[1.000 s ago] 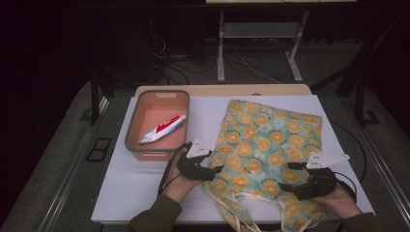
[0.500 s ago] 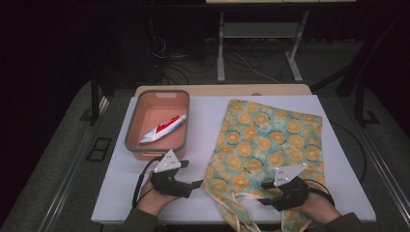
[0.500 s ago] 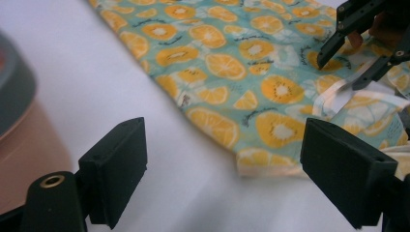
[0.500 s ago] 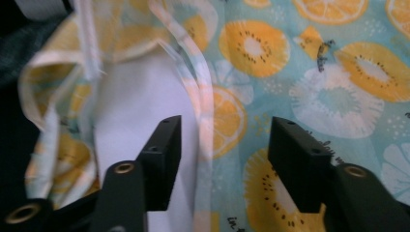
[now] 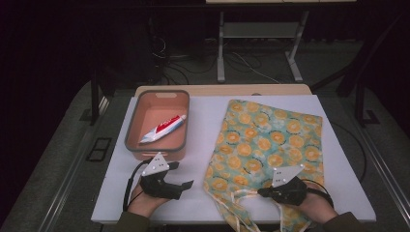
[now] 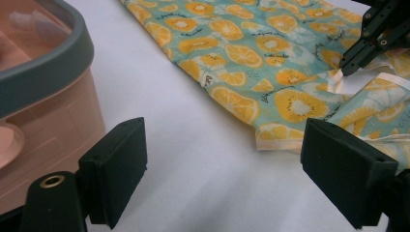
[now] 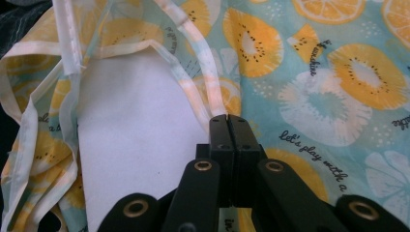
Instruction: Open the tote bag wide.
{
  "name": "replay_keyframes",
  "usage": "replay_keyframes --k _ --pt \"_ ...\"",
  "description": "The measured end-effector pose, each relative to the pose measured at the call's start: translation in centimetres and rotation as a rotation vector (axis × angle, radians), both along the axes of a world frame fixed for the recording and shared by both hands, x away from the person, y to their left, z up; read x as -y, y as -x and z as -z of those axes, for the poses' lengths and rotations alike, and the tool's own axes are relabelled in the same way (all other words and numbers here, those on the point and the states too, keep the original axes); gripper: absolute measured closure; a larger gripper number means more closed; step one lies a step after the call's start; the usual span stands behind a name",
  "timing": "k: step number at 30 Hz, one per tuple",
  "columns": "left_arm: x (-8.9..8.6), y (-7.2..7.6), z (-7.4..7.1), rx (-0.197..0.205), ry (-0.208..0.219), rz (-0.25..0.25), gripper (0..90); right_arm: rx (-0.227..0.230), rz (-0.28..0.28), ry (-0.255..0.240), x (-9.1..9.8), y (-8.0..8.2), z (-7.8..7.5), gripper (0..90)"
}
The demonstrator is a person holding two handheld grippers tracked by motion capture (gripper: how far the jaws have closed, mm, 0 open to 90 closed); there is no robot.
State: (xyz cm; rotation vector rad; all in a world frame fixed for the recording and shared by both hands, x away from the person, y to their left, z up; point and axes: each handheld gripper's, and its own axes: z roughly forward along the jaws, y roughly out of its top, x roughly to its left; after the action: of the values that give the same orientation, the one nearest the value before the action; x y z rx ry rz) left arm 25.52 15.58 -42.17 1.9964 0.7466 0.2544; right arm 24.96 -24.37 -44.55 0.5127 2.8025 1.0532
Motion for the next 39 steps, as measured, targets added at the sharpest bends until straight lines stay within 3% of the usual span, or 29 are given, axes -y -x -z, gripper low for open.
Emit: replay_keyframes --k 5,11,13,21,26,27,29,30,35,39 --pt "-0.1 0.0 -0.2 0.018 -0.009 -0.004 15.4 -0.01 0.072 -0.049 -0.8 -1.3 -0.5 90.0" --pt "-0.3 0.0 -0.2 0.019 -0.004 -0.007 14.9 -0.006 0.118 -0.046 -2.2 -3.0 -0.8 90.0" --pt "-0.3 0.0 -0.2 0.021 -0.003 -0.003 14.5 -0.025 0.131 -0.064 -2.8 -3.8 -0.9 90.0" --pt "-0.8 -0.1 -0.4 0.03 -0.003 -0.014 14.4 -0.027 0.142 -0.07 -6.1 -5.1 -0.8 90.0" --pt "-0.8 -0.1 -0.4 0.03 0.001 -0.007 14.4 -0.028 0.113 -0.029 -7.4 -4.8 -0.1 89.2" --pt "-0.8 -0.1 -0.4 0.03 0.001 -0.006 14.4 -0.03 0.113 -0.04 -7.3 -4.8 -0.1 86.6" --pt "-0.8 -0.1 -0.4 0.03 0.004 -0.001 14.3 -0.035 0.118 -0.078 -6.8 -4.8 -0.5 65.8" --pt "-0.7 -0.1 -0.3 0.031 0.005 0.001 14.0 -0.046 0.119 -0.093 -6.6 -4.8 -0.7 60.2" --pt "-0.9 -0.1 -0.3 0.037 0.007 0.004 13.4 -0.052 0.104 -0.139 -6.2 -4.0 -1.7 50.1" --pt "-1.1 -0.2 -0.2 0.029 0.008 0.007 9.9 -0.066 0.026 -0.159 -6.5 -1.9 -2.6 43.8"
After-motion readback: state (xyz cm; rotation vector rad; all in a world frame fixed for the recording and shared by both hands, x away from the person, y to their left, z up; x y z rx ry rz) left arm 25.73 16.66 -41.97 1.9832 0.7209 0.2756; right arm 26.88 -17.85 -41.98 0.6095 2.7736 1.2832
